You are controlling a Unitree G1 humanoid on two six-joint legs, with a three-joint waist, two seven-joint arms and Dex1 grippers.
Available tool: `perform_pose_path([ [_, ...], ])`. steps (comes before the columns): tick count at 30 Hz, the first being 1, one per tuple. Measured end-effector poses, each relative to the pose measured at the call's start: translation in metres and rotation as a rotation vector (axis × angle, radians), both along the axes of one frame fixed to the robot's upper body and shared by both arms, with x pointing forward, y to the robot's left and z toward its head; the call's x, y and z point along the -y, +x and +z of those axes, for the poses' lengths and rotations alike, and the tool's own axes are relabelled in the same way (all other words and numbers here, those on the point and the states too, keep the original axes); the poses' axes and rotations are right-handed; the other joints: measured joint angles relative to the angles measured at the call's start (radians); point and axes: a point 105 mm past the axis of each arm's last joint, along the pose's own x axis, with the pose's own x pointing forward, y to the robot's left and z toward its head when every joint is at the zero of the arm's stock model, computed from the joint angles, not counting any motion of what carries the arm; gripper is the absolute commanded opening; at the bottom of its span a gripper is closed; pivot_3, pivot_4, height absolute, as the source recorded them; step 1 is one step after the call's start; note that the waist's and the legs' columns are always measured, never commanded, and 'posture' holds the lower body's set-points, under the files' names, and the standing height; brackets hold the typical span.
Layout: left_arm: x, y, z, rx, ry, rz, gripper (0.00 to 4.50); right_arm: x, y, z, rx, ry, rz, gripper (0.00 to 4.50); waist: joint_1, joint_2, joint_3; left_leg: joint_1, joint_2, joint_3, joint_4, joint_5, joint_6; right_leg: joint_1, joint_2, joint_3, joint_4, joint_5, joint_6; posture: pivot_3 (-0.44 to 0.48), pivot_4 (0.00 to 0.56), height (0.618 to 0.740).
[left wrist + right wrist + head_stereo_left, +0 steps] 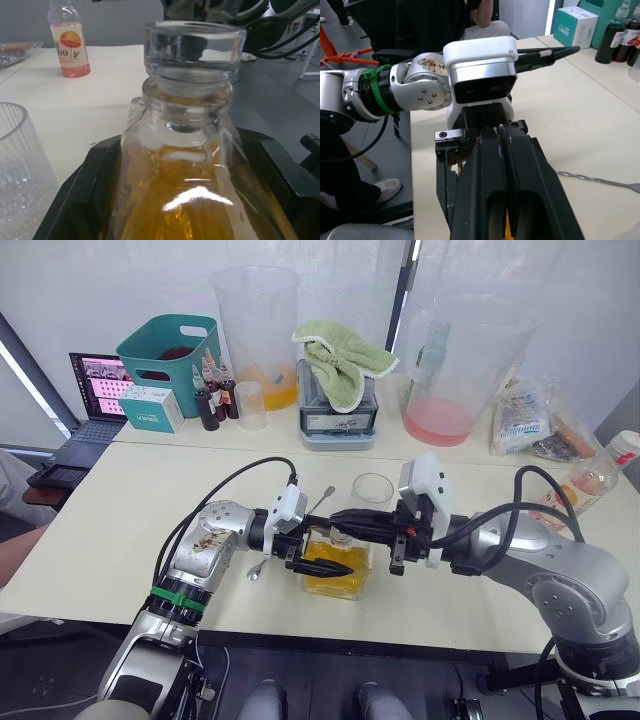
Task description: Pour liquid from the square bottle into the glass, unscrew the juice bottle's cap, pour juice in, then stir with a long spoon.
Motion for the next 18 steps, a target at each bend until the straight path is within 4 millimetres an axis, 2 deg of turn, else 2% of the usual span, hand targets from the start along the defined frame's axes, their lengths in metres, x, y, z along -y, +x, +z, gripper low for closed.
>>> perform_pose_path([
  [6, 0.000, 0.000, 0.000, 0.000, 0.000, 0.001, 2.86, -0.003, -0.008, 0.010, 0.013, 0.044, 0.044, 2.59, 0.000, 0.000, 0.000, 0.000, 0.000, 0.000, 0.000, 0.000, 0.000, 0.000, 0.000, 0.000, 0.000, 0.000, 0.000, 0.000, 0.150, 0.740],
  [11, 0.000, 0.000, 0.000, 0.001, 0.001, 0.001, 2.86, -0.003, -0.005, 0.013, 0.041, 0.031, 0.021, 4.28, -0.001, 0.000, 0.000, 0.000, 0.000, 0.000, 0.000, 0.000, 0.000, 0.000, 0.000, 0.000, 0.000, 0.000, 0.000, 0.000, 0.150, 0.740],
  [12, 0.000, 0.000, 0.000, 0.001, 0.001, 0.001, 2.86, -0.002, -0.004, 0.011, 0.040, 0.021, 0.010, 4.50, 0.000, 0.000, 0.000, 0.000, 0.000, 0.000, 0.000, 0.000, 0.000, 0.000, 0.000, 0.000, 0.000, 0.000, 0.000, 0.000, 0.150, 0.740],
  [18, 0.000, 0.000, 0.000, 0.001, 0.001, 0.001, 2.86, -0.001, 0.002, -0.004, 0.005, -0.021, -0.015, 4.50, -0.001, 0.000, 0.000, 0.000, 0.000, 0.000, 0.000, 0.000, 0.000, 0.000, 0.000, 0.000, 0.000, 0.000, 0.000, 0.000, 0.150, 0.740],
])
